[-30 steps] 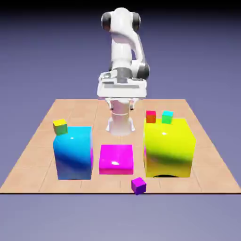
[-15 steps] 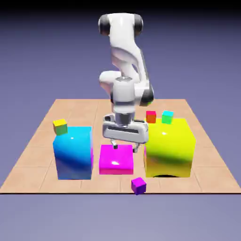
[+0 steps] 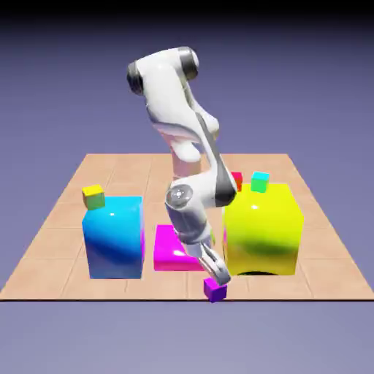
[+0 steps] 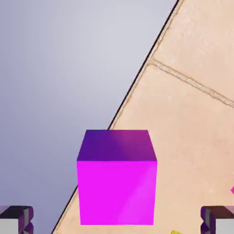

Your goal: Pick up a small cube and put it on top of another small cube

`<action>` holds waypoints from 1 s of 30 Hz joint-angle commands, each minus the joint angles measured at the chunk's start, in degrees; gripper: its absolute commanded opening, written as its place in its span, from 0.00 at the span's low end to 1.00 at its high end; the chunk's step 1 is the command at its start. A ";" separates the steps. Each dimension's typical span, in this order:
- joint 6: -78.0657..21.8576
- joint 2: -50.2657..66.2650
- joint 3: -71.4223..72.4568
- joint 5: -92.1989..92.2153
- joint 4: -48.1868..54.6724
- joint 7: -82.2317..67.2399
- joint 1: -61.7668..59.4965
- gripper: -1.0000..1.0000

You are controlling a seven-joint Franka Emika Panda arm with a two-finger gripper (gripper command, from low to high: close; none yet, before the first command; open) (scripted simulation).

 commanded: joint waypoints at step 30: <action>-29.86 -46.28 -35.41 18.11 -7.12 10.01 -7.27 0.00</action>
